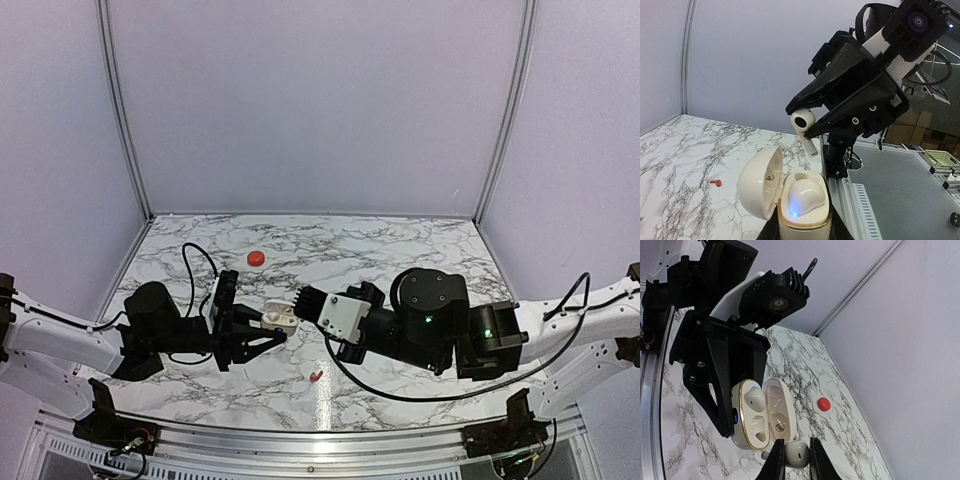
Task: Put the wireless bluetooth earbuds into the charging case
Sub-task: Insert the right earbud into the right side groove of the charging case.
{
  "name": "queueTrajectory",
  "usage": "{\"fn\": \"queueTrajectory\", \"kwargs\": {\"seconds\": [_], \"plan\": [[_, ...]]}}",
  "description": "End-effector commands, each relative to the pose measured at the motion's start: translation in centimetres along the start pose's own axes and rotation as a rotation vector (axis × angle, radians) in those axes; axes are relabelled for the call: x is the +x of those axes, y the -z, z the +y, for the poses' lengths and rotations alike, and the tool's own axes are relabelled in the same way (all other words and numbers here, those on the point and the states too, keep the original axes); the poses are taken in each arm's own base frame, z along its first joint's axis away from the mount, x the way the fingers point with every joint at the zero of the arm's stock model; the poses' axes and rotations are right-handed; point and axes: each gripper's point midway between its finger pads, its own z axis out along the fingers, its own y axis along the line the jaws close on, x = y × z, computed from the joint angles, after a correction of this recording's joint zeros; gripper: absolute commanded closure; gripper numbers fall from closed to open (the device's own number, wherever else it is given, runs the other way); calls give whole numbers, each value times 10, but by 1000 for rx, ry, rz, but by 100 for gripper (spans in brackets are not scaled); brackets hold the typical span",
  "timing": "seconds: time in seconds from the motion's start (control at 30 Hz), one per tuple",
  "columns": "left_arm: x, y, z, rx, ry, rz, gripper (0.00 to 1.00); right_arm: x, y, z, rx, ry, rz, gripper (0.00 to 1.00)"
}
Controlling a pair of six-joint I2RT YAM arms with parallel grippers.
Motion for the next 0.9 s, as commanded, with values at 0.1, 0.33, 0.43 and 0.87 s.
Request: {"fn": "queueTrajectory", "kwargs": {"seconds": [0.1, 0.33, 0.43, 0.87], "plan": [[-12, -7, 3, -7, 4, -20, 100, -24, -2, -19, 77, -3, -50, 89], [-10, -9, 4, -11, 11, -4, 100, -23, -5, -17, 74, 21, -42, 89], [-10, -9, 5, -13, 14, -4, 100, -21, -8, -15, 71, 33, -30, 89], [-10, -13, 7, -15, 48, 8, 100, -8, -15, -10, 84, 86, 13, 89]]}}
